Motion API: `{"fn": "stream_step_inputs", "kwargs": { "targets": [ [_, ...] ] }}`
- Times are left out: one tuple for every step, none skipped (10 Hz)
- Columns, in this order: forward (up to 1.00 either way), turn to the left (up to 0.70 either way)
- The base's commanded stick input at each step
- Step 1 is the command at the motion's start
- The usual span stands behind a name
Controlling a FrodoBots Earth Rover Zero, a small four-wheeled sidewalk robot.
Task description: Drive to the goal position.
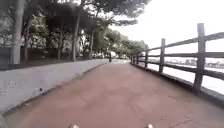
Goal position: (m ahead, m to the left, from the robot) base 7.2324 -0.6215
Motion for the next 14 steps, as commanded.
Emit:
{"fn": "stream_step_inputs", "kwargs": {
  "targets": [
    [0.85, 0.00],
    [0.85, 0.00],
    [0.85, 0.00],
    [0.85, -0.21],
    [0.85, -0.34],
    [0.85, -0.34],
    [0.85, -0.34],
    [0.85, -0.34],
    [0.85, -0.34],
    [0.85, -0.34],
    [0.85, -0.34],
    [0.85, -0.17],
    [0.85, -0.05],
    [0.85, -0.02]
  ]
}}
